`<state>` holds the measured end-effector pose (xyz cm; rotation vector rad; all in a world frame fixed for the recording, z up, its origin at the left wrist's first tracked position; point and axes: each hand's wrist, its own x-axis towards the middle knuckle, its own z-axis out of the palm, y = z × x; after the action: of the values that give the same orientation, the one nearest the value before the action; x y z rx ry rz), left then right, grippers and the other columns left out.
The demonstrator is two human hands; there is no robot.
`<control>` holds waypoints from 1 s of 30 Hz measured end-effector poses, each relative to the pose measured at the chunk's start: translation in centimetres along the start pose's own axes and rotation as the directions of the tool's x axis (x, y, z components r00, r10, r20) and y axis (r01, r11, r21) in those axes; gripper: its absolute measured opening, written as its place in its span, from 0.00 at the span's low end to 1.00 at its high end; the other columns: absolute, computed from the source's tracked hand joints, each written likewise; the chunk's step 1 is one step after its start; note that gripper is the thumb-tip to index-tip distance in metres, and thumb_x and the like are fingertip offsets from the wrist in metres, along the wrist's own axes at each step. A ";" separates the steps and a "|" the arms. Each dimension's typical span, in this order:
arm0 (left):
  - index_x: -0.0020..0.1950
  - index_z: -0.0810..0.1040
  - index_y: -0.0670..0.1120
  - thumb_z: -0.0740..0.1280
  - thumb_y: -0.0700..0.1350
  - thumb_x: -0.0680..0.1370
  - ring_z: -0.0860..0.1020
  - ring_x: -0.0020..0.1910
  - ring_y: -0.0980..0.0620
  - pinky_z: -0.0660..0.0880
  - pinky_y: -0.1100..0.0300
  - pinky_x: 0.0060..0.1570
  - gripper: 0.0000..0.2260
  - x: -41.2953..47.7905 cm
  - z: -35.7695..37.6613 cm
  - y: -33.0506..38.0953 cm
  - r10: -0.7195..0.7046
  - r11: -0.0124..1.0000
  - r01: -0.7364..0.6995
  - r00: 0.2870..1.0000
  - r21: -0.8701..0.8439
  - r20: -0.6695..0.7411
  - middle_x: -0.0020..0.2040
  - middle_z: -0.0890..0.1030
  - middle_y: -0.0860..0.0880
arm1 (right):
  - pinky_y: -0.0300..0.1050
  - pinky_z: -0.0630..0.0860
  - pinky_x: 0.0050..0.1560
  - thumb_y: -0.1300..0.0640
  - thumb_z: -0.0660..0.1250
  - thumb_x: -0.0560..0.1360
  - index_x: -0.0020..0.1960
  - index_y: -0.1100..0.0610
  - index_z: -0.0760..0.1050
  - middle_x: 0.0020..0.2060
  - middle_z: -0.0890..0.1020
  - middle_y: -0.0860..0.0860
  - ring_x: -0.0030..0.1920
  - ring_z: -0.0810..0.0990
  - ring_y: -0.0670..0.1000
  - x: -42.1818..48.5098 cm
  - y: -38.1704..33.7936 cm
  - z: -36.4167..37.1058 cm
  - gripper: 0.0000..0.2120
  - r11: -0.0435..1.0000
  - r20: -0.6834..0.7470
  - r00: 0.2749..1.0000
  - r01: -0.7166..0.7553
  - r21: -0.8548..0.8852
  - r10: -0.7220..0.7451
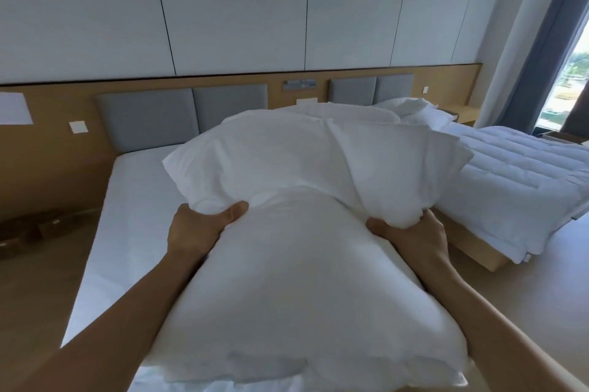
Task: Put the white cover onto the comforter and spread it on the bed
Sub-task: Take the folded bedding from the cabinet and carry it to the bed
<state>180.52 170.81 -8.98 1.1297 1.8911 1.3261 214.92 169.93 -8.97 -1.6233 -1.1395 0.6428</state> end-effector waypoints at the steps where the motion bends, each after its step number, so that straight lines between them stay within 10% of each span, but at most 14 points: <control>1: 0.57 0.73 0.44 0.79 0.68 0.57 0.78 0.43 0.51 0.75 0.55 0.38 0.40 1.2 1.6 0.1 -0.007 1.000 0.007 1.000 -0.005 -0.008 0.46 0.79 0.50 | 0.57 0.77 0.59 0.43 0.84 0.54 0.58 0.53 0.75 0.51 0.82 0.48 0.54 0.80 0.55 2.2 0.6 0.3 0.37 1.000 0.011 1.000 -0.001 -0.002 0.001; 17: 0.57 0.74 0.47 0.76 0.75 0.48 0.81 0.47 0.47 0.81 0.47 0.50 0.47 16.2 26.6 0.4 -0.232 0.972 0.233 0.964 -0.012 -0.132 0.49 0.82 0.51 | 0.58 0.77 0.57 0.44 0.84 0.56 0.54 0.51 0.74 0.46 0.81 0.45 0.50 0.80 0.53 34.5 10.2 5.1 0.32 0.992 0.242 0.966 -0.063 -0.108 0.087; 30: 0.63 0.67 0.47 0.77 0.74 0.50 0.78 0.57 0.42 0.77 0.47 0.55 0.51 18.0 42.6 -13.1 -0.598 0.754 0.642 0.758 0.137 -0.260 0.61 0.78 0.47 | 0.51 0.76 0.46 0.34 0.80 0.57 0.58 0.50 0.70 0.45 0.79 0.43 0.44 0.78 0.51 49.2 29.6 13.6 0.37 0.890 0.489 0.785 -0.169 -0.423 0.381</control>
<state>202.32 204.18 -35.91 0.3661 2.3249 0.8771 234.72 218.84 -35.45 -2.0110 -1.5181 1.2306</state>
